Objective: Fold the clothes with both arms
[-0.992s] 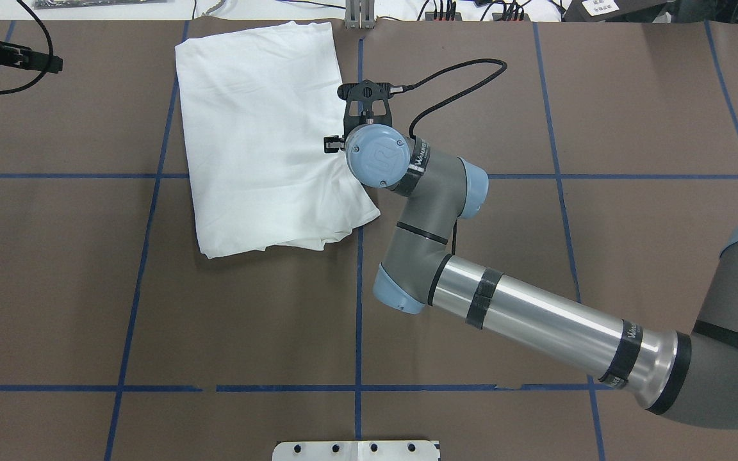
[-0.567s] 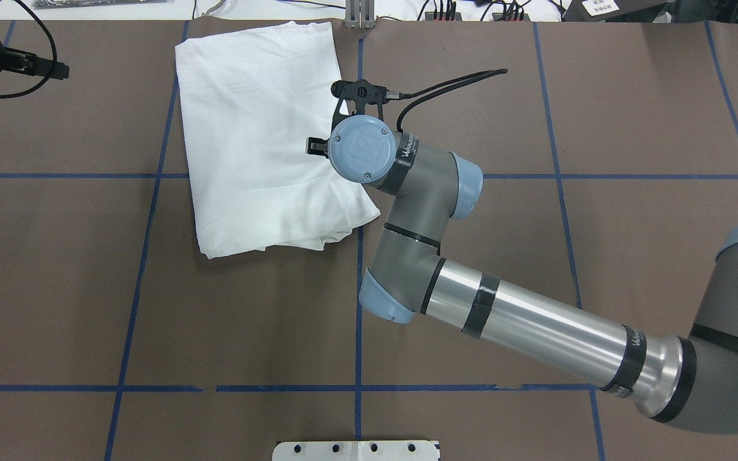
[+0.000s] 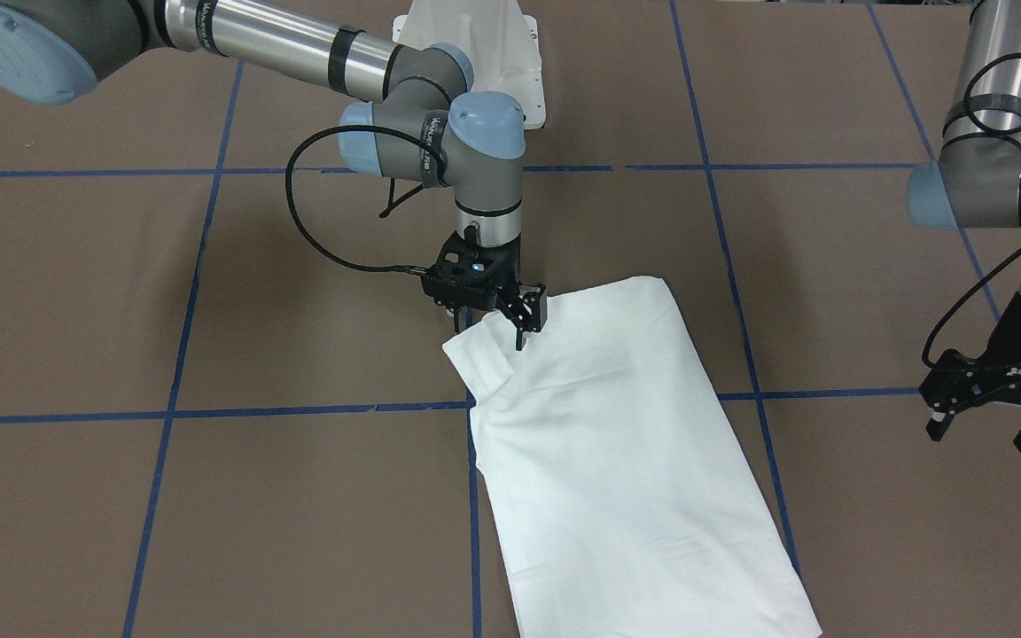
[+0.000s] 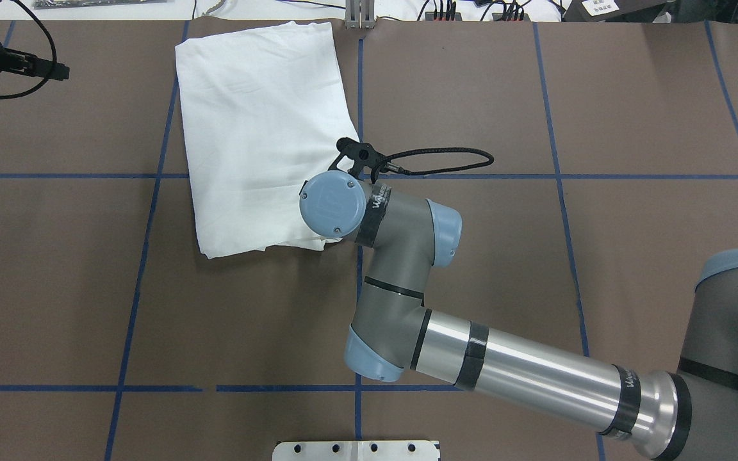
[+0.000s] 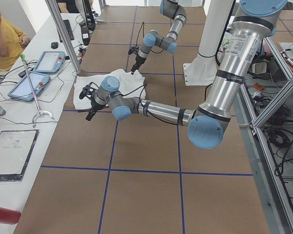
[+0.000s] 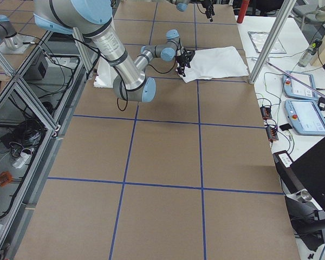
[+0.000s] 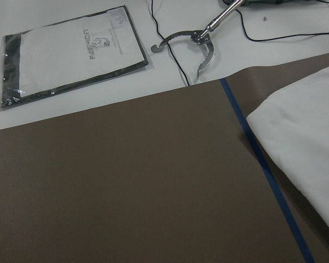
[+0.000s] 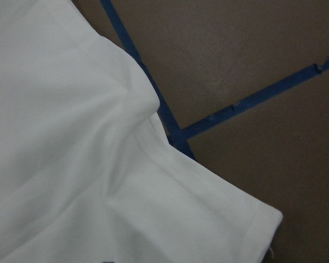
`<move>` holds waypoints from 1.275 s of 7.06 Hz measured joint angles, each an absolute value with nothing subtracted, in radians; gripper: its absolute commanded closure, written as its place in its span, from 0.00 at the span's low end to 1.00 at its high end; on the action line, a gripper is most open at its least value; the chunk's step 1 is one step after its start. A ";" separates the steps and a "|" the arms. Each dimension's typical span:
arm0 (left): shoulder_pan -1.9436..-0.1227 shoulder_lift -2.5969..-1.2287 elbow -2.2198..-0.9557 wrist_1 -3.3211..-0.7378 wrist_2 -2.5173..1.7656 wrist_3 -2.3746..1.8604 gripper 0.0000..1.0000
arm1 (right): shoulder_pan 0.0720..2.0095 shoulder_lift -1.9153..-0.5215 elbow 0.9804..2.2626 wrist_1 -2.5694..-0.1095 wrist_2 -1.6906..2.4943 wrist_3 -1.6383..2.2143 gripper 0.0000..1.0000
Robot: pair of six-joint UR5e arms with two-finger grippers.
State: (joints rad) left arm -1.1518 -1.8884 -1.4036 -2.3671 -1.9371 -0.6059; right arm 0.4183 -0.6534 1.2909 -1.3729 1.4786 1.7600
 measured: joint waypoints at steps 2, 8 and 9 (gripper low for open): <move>-1.152 -1.888 -1.404 -2.368 -1.936 -0.606 0.00 | 0.389 -0.648 1.289 -1.398 1.469 1.822 0.13; -1.152 -1.884 -1.402 -2.368 -1.936 -0.606 0.00 | 0.360 -0.640 1.279 -1.402 1.390 1.883 1.00; -1.152 -1.884 -1.402 -2.368 -1.936 -0.606 0.00 | 0.360 -0.641 1.276 -1.403 1.384 1.883 1.00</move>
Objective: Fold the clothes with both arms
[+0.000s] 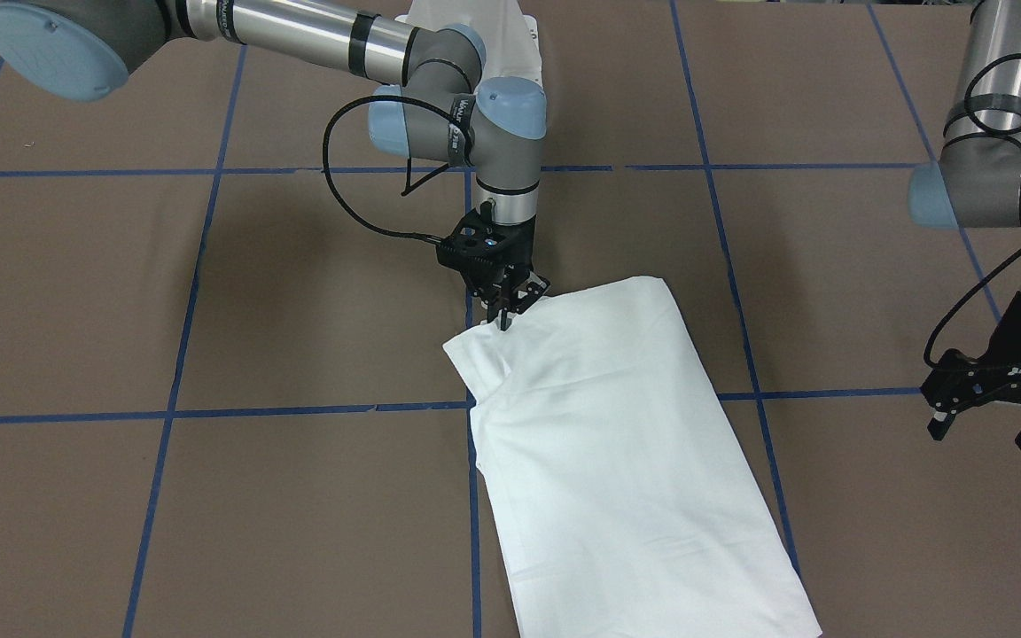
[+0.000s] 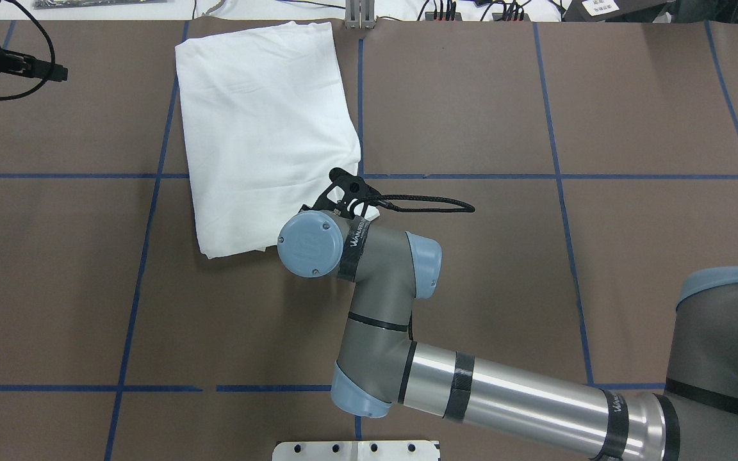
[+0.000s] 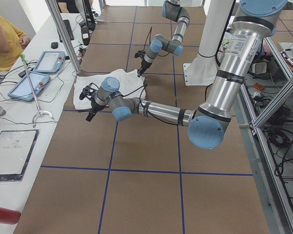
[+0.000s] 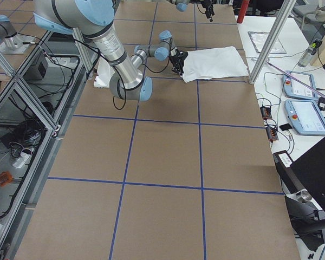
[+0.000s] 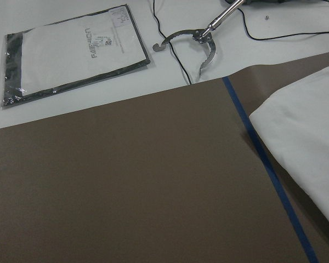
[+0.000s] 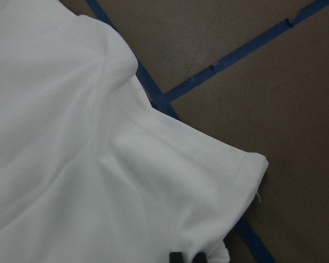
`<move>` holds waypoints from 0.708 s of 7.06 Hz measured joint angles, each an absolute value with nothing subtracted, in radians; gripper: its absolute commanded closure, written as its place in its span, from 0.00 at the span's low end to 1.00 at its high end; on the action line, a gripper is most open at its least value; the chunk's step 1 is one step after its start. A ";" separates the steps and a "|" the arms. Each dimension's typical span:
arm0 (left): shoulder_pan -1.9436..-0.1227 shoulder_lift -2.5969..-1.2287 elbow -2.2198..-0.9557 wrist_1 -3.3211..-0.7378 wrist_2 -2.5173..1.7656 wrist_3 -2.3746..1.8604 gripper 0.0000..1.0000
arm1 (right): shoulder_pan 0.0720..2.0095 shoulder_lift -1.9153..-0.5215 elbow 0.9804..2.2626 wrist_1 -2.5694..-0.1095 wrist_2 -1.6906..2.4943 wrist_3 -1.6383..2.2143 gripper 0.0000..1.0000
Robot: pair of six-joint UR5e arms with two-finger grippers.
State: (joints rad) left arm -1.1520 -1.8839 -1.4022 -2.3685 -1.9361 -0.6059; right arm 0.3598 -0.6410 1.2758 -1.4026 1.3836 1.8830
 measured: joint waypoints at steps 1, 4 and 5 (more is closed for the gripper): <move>-1.152 -1.884 -1.403 -2.368 -1.937 -0.606 0.00 | 0.359 -0.641 1.273 -1.404 1.378 1.880 1.00; -1.152 -1.884 -1.423 -2.365 -1.993 -0.606 0.00 | 0.360 -0.631 1.287 -1.406 1.358 1.855 1.00; -1.152 -1.880 -1.447 -2.367 -2.019 -0.619 0.00 | 0.360 -0.630 1.302 -1.407 1.354 1.851 1.00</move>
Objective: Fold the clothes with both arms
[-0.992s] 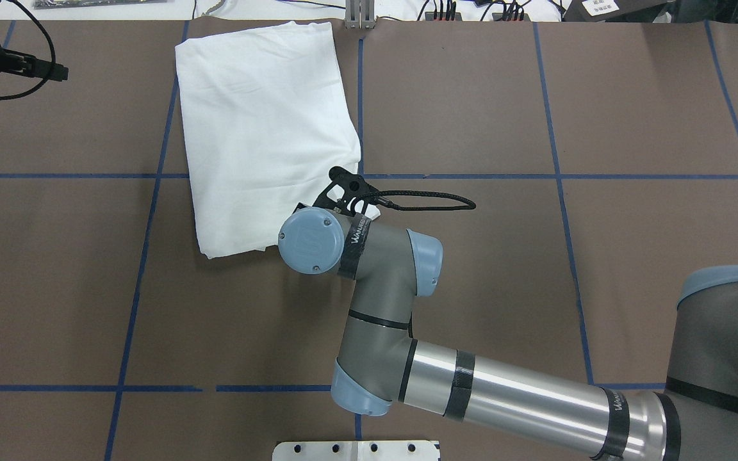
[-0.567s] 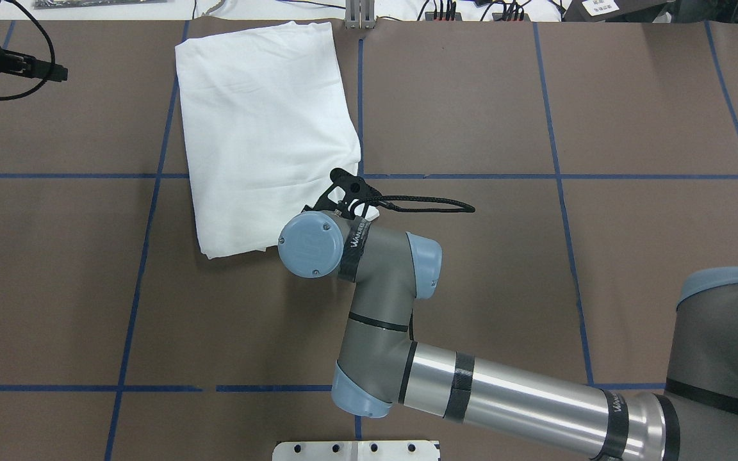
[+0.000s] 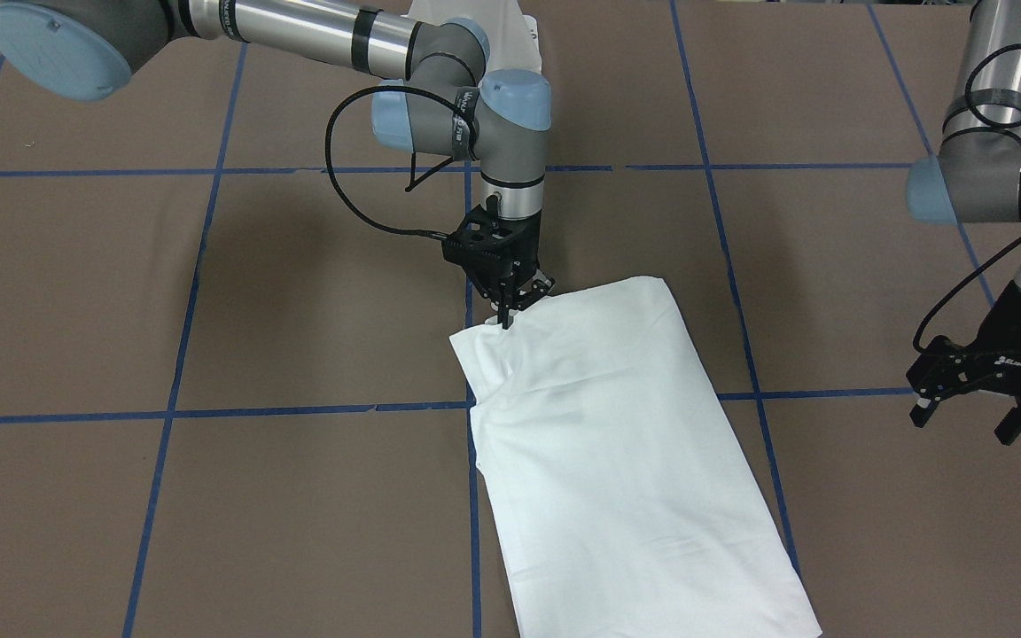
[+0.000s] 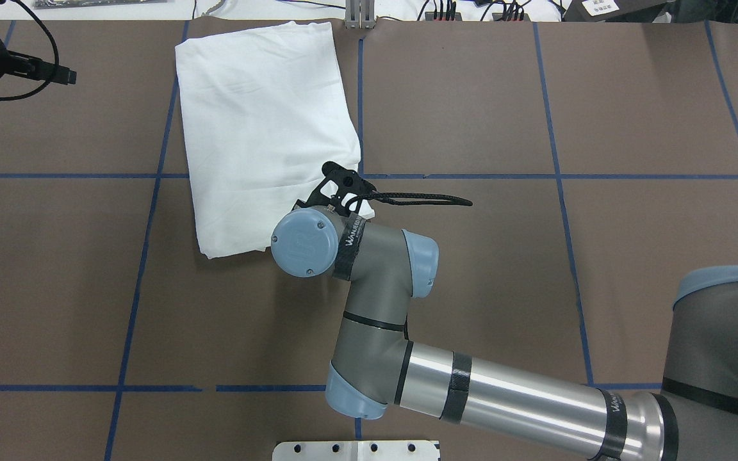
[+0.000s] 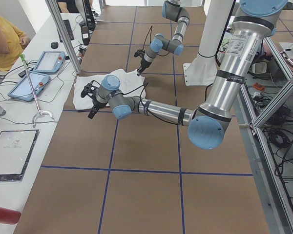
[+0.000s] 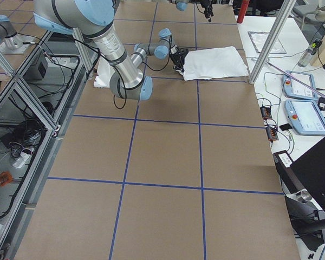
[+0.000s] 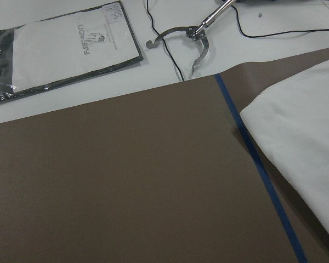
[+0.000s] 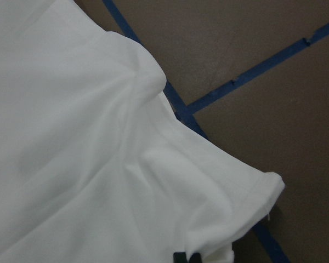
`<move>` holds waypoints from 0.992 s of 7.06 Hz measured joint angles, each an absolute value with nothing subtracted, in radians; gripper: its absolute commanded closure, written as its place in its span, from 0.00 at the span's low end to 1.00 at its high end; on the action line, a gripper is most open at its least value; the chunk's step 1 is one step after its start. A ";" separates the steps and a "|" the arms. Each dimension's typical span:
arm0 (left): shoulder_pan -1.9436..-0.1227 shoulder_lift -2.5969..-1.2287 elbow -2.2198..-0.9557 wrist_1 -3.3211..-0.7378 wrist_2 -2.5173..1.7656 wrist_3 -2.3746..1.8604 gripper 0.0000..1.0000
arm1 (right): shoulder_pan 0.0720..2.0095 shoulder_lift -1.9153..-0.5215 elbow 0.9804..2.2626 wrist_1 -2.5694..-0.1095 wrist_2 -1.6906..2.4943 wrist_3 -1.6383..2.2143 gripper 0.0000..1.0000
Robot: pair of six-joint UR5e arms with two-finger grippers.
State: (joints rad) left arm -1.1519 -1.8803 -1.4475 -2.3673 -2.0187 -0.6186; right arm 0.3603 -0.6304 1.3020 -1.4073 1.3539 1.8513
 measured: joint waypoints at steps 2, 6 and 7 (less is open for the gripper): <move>-1.132 -1.856 -1.518 -2.377 -2.032 -0.762 0.00 | 0.360 -0.630 1.329 -1.411 1.351 1.850 1.00; -0.818 -1.708 -1.725 -2.382 -1.824 -1.259 0.17 | 0.361 -0.637 1.343 -1.411 1.338 1.850 1.00; -0.707 -1.717 -1.733 -2.379 -1.732 -1.410 0.26 | 0.361 -0.638 1.344 -1.411 1.337 1.850 1.00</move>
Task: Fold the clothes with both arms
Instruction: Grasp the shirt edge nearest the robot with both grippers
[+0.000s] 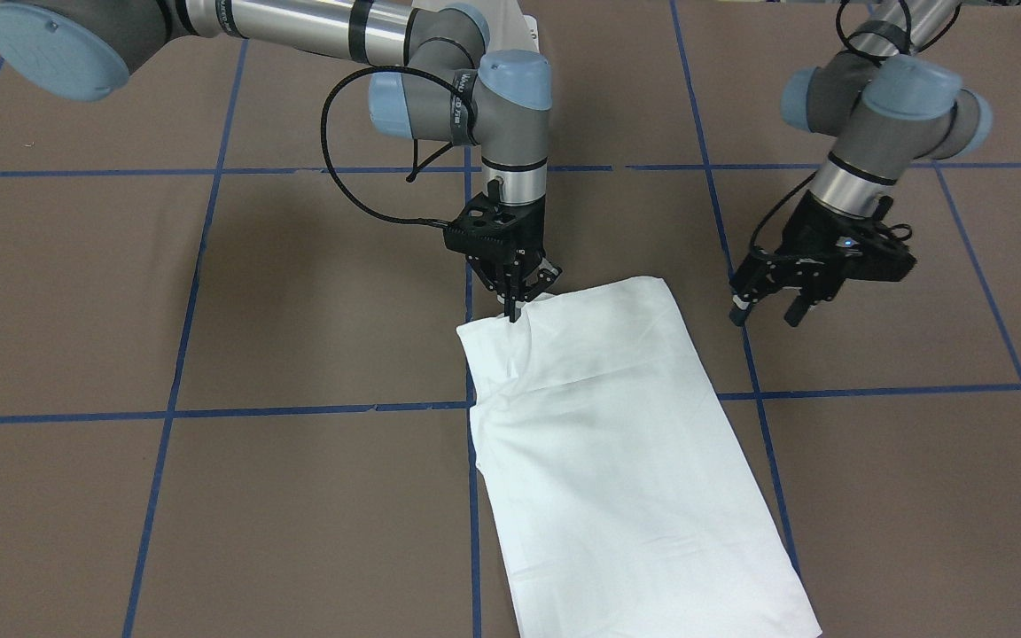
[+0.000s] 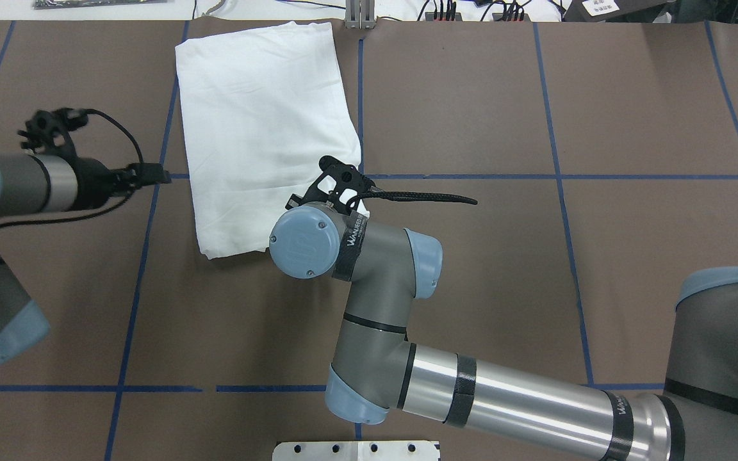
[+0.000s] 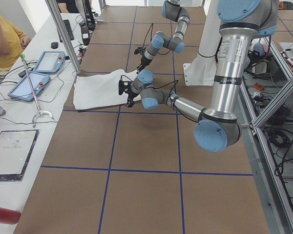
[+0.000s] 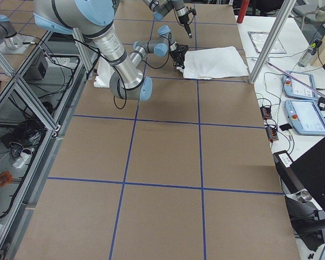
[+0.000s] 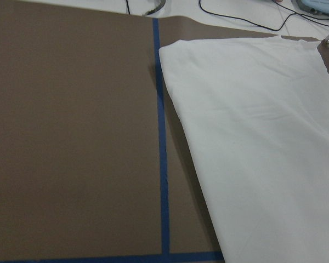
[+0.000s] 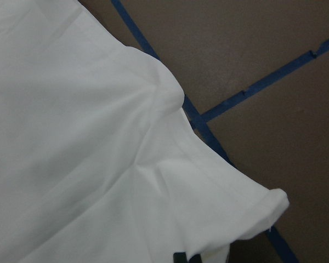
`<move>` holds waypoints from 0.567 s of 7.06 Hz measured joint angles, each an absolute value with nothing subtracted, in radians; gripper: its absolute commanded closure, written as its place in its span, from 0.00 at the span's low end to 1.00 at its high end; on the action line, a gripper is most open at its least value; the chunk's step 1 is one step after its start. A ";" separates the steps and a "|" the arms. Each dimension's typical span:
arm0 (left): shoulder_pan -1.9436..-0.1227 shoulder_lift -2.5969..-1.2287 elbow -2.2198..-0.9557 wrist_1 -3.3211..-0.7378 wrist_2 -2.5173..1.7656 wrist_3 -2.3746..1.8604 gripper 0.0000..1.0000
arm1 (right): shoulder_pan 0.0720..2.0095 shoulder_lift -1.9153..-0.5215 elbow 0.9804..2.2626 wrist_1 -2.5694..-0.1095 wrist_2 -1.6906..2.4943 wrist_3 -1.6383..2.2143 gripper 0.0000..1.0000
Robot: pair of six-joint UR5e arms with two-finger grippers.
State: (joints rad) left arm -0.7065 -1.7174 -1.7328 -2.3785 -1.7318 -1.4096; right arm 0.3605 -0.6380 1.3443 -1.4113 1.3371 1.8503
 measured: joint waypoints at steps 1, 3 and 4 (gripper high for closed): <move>-0.626 -1.744 -1.722 -2.373 -1.666 -1.520 0.30 | 0.360 -0.639 1.346 -1.411 1.336 1.851 1.00; -0.560 -1.797 -1.690 -2.367 -1.613 -1.619 0.32 | 0.360 -0.641 1.349 -1.411 1.336 1.851 1.00; -0.552 -1.803 -1.687 -2.366 -1.607 -1.631 0.32 | 0.361 -0.641 1.350 -1.411 1.336 1.851 1.00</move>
State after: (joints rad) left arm -0.5520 -1.8032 -1.6865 -2.3659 -1.6071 -1.6306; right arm 0.3605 -0.6406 1.3496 -1.4113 1.3361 1.8515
